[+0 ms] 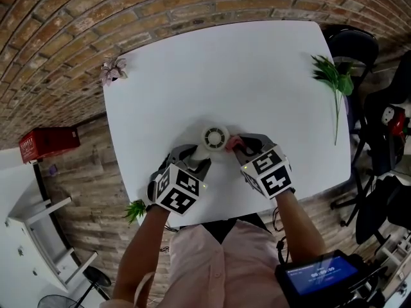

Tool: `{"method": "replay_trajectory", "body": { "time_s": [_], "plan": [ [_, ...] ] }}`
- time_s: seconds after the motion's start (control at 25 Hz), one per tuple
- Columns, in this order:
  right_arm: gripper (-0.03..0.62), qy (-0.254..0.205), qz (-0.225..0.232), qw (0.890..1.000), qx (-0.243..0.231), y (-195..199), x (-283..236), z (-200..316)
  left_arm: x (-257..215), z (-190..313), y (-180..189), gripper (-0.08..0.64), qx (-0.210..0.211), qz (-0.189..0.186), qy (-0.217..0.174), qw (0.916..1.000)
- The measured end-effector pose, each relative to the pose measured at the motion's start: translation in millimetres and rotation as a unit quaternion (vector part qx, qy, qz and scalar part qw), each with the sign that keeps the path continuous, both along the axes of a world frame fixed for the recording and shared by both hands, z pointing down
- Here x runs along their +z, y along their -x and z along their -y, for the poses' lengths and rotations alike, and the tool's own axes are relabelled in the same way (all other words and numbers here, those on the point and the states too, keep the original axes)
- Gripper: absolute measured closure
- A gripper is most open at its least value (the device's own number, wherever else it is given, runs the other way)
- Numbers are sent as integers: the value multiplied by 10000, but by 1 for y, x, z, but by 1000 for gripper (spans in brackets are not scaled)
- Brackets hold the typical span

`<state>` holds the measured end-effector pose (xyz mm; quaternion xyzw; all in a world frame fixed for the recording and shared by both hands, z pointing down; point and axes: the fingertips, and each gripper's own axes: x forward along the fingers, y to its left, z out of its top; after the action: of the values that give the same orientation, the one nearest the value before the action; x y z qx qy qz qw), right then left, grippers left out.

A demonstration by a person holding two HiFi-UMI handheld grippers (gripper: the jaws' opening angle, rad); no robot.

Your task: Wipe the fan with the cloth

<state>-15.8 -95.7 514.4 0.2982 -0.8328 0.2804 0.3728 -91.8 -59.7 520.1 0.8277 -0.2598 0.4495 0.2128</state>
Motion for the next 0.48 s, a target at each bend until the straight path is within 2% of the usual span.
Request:
{"method": "replay_trajectory", "body": {
  "time_s": [0.2,0.48],
  "plan": [
    [538,-40,-102,9999,53,-12,0,2,1,-5,-4,365,623,293,-55,9976],
    [539,-129,-203,9997,-14,-21,0,5,3,-12,-8,365,1474,603,-59,9872]
  ]
}}
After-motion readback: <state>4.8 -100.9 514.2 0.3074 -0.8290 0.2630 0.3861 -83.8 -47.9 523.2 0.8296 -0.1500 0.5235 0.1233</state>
